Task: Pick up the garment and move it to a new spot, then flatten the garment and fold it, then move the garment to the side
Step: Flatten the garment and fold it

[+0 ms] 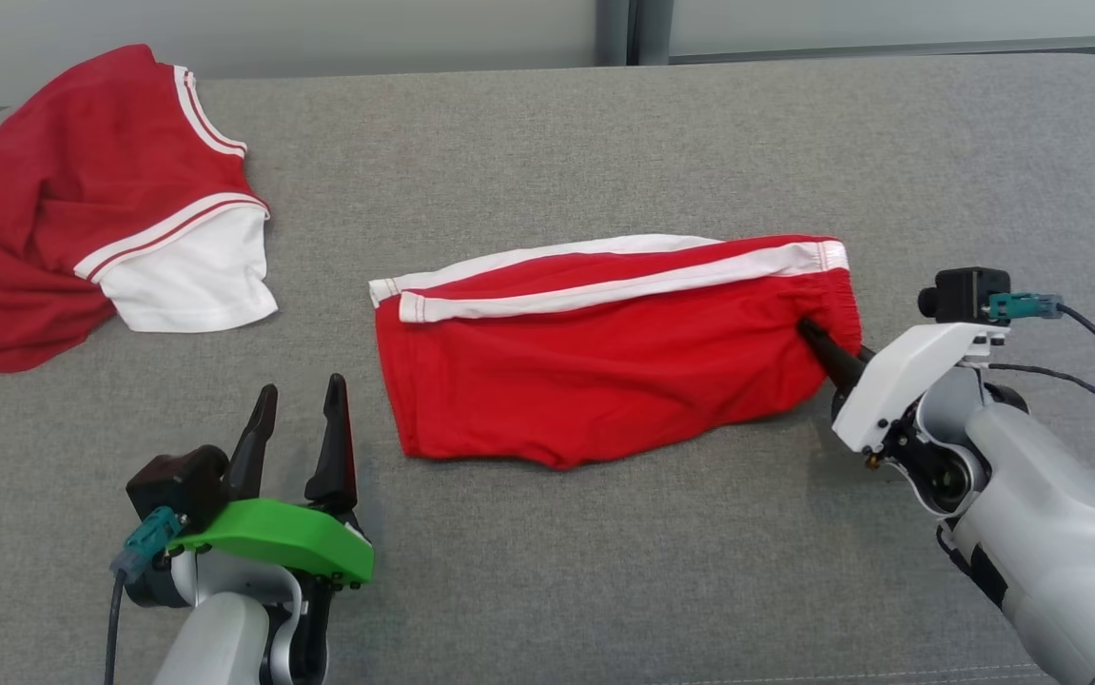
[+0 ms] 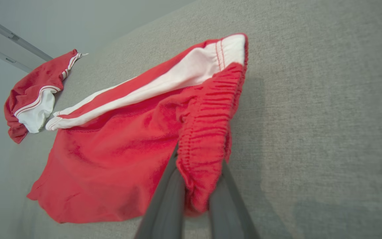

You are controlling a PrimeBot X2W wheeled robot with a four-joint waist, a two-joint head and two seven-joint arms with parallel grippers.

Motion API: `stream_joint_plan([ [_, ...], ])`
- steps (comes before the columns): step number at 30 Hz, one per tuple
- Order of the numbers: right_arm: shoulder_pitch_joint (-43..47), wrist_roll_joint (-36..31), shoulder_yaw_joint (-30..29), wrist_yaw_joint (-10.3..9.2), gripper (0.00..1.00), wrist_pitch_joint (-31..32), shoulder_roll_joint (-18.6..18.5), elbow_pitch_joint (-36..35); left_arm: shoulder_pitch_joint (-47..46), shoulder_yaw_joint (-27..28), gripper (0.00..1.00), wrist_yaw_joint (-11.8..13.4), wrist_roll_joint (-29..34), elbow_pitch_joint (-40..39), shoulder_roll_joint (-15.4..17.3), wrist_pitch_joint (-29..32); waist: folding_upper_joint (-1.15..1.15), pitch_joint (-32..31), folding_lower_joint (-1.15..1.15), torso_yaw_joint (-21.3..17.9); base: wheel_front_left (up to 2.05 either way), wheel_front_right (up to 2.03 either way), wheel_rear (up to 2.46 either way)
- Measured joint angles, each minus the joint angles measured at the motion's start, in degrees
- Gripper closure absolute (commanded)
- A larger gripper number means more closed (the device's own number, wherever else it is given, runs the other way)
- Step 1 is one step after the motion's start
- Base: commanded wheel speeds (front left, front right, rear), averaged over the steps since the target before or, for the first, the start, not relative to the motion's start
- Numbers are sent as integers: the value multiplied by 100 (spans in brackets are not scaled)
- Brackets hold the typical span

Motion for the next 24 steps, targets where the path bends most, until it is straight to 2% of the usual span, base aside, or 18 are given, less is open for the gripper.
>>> stream_joint_plan([
  [14, -139, 62, 0, 0, 100, -65, -810, 23, 150, -37, 0, 42, 8, -328, 10, 0, 0, -27, 0, -388, 0, 0, 0],
  [18, -148, 90, 47, 0, 100, -65, -878, 4, 153, -55, 0, 42, 8, -348, 12, 0, 0, -27, 0, -413, 0, 0, 0],
  [24, -310, 45, 442, 0, 100, -54, -812, -327, 176, -67, 0, 42, 8, -387, 12, 0, 0, -42, 0, -439, 0, 0, 0],
])
